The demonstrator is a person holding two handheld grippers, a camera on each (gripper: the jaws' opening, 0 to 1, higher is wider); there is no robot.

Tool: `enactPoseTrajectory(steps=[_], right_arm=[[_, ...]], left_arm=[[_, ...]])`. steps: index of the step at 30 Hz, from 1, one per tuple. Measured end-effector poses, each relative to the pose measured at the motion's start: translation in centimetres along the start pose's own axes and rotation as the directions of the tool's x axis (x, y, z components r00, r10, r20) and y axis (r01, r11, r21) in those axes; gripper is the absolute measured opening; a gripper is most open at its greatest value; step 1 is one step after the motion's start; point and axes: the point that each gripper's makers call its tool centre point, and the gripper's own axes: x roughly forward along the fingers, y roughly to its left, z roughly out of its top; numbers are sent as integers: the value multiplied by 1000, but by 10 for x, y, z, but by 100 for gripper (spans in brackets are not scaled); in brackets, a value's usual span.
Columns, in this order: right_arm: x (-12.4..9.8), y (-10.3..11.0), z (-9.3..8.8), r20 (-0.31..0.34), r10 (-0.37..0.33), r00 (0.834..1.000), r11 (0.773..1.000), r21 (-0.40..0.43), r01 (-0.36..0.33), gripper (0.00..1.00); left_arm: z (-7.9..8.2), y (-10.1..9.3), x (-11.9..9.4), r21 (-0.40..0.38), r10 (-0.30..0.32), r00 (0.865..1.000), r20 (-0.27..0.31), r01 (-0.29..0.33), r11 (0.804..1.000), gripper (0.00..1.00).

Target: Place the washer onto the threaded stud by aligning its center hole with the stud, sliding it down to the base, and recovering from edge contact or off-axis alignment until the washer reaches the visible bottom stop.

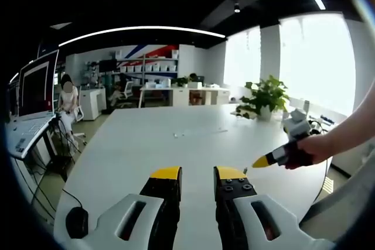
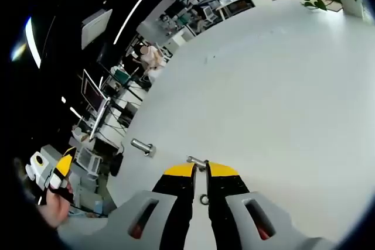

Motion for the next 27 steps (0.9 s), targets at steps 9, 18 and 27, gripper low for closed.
enactPoseTrajectory(steps=[9, 18, 27], right_arm=[[1, 4, -30, -112, -94, 989, 957, -285, 58, 11], [3, 5, -38, -138, -115, 984, 950, -306, 68, 11], [2, -7, -39, -167, -169, 971, 945, -307, 112, 11]], left_arm=[[3, 0, -1, 2, 1, 1000, 10, -1, 1000, 20], [5, 0, -2, -1, 0, 1000, 18, 0, 1000, 20], [8, 1, -2, -8, 2, 1000, 29, -2, 1000, 20]])
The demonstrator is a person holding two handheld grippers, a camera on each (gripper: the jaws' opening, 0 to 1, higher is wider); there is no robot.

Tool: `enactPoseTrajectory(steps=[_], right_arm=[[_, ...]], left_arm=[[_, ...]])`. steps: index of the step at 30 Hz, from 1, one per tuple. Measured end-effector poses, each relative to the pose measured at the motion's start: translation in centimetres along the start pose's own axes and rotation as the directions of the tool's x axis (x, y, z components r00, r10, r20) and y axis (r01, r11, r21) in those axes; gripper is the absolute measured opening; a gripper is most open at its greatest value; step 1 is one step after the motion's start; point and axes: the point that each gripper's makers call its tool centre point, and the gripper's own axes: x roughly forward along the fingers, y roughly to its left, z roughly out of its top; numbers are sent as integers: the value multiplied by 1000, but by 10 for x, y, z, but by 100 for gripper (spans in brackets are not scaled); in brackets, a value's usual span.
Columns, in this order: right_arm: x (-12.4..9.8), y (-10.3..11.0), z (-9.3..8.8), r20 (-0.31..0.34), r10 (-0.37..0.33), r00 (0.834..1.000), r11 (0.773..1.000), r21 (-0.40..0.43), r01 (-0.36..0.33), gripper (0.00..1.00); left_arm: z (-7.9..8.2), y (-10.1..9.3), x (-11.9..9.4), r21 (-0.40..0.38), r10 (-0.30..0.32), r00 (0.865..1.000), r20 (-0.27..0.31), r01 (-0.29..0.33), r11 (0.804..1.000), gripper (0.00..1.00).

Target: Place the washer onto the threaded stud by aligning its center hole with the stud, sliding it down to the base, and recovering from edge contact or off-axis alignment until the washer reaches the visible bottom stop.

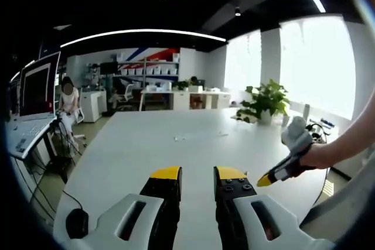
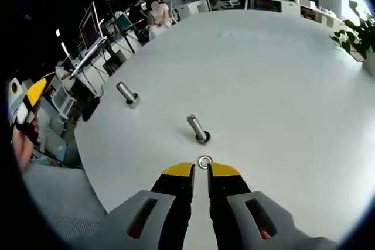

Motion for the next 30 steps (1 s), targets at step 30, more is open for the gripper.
enactPoseTrajectory(steps=[30], right_arm=[[19, -11, -7, -116, -77, 990, 995, -66, 70, 11]], left_arm=[[1, 2, -1, -4, 7, 1000, 5, -7, 1000, 20]])
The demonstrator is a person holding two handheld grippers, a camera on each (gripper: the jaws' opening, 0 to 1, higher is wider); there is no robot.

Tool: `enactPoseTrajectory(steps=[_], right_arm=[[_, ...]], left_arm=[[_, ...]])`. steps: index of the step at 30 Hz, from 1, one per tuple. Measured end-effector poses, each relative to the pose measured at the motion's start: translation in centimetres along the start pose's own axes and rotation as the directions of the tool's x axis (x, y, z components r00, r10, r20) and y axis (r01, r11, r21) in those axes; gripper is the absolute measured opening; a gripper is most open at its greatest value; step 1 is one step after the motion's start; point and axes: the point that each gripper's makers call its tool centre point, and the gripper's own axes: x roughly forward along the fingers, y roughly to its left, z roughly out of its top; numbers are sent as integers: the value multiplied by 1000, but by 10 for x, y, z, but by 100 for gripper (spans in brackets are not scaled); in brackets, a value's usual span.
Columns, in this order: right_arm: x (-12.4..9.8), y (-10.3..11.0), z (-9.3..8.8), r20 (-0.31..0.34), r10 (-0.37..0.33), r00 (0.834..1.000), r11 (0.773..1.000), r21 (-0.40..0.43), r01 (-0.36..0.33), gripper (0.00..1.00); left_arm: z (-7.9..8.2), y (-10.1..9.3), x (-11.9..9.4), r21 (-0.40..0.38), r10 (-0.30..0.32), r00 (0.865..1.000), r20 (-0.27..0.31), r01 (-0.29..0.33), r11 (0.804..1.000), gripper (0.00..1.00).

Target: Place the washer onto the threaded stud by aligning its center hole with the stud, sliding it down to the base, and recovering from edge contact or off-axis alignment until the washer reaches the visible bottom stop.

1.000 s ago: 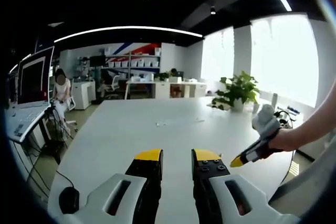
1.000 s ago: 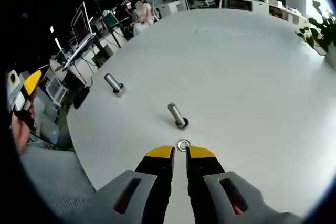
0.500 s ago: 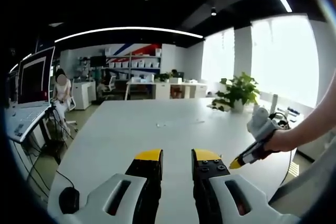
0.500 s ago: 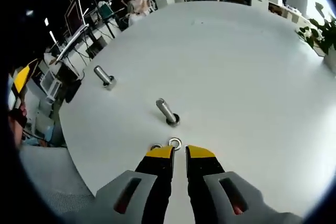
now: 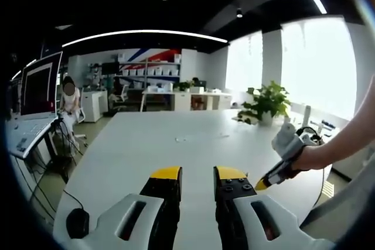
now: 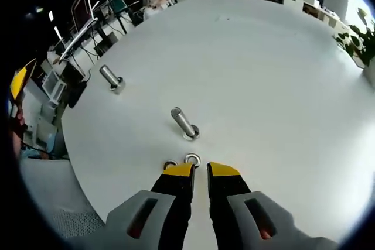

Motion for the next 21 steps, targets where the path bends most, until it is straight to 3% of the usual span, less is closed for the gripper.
enactPoseTrajectory(steps=[14, 20, 21], right_arm=[[7, -3, 0, -33, -21, 999, 999, -28, 20, 11], [8, 1, -1, -54, -31, 998, 993, -115, 25, 11], [8, -2, -1, -55, -49, 997, 987, -159, 39, 10]], left_arm=[[-2, 0, 0, 5, 2, 1000, -8, -2, 1000, 19], [-3, 0, 1, 8, 2, 1000, -10, -2, 1000, 19], [-3, 0, 1, 8, 2, 1000, -11, -1, 1000, 19]])
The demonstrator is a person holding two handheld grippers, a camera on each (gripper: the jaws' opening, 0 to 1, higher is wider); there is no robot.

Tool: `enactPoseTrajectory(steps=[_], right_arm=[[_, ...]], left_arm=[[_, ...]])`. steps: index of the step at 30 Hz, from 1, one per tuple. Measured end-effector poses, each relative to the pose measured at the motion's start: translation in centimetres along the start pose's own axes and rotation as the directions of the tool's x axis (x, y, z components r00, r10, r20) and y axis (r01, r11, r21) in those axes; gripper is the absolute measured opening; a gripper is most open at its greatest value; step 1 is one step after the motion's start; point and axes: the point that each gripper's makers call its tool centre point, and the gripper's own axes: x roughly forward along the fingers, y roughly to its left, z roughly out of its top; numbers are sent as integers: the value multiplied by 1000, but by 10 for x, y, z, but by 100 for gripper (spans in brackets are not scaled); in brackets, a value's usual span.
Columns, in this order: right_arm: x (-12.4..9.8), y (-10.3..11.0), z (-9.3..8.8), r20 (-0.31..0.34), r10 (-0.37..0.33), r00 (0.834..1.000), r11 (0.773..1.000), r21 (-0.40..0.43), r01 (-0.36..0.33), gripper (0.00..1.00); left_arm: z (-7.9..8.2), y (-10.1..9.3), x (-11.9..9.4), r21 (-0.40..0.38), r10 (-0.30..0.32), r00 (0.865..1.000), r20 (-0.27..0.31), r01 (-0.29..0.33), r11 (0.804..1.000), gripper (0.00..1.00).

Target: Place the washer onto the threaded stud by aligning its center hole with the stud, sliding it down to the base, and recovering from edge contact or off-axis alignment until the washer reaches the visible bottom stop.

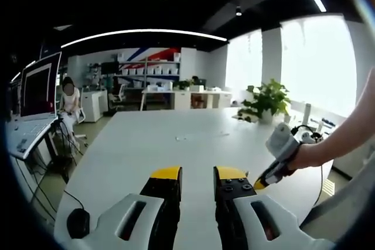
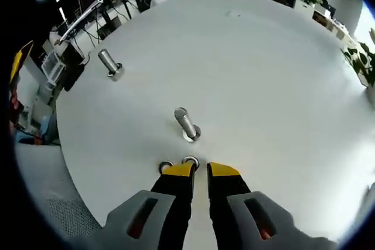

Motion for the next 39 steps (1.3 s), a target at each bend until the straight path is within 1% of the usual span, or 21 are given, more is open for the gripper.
enactPoseTrajectory(steps=[2, 5, 9, 11, 12, 13, 18, 21, 25, 27, 30, 39], right_arm=[[1, 1, -1, -4, -3, 1000, 1000, -18, 3, 9], [0, 1, -1, -14, -10, 1000, 997, -77, 9, 9], [2, 1, 0, -13, -3, 1000, 993, -116, 1, 6], [1, 2, 0, -28, 0, 1000, 992, -128, -3, 6], [1, 2, 0, -42, -3, 999, 988, -154, -4, 6], [1, 2, 0, -58, -10, 998, 979, -205, -2, 6], [1, 2, -1, -62, -1, 998, 985, -172, -9, 5], [2, 1, -1, -58, 8, 998, 984, -176, -18, 4], [2, 2, -1, -61, -1, 998, 981, -191, -11, 3], [2, 2, -1, -55, -4, 998, 981, -196, -7, 3], [1, 1, -1, -42, 4, 999, 985, -171, -11, 3], [1, 1, 0, -13, -15, 1000, 984, -175, 13, 4]], left_arm=[[0, 0, 0, 1, 1, 1000, 0, -1, 1000, 19], [0, 0, 0, -2, -1, 1000, 2, 1, 1000, 19], [0, 0, 0, 2, 0, 1000, -2, 0, 1000, 19], [0, -1, 0, 5, -1, 1000, 0, 1, 1000, 19], [0, -1, 0, 6, -1, 1000, 0, 1, 1000, 19], [0, -1, 0, 5, -1, 1000, 0, 1, 1000, 19], [0, -1, 1, 4, 0, 1000, -2, 0, 1000, 19], [0, -1, 1, 5, -1, 1000, -2, 1, 1000, 19], [0, -1, 1, 8, -1, 1000, -3, 1, 1000, 19], [-1, -1, 1, 9, -1, 1000, -6, 1, 1000, 19], [-1, 0, 1, 8, 1, 1000, -7, -1, 1000, 18], [-2, 0, 0, 17, 2, 1000, -12, -1, 1000, 18]])
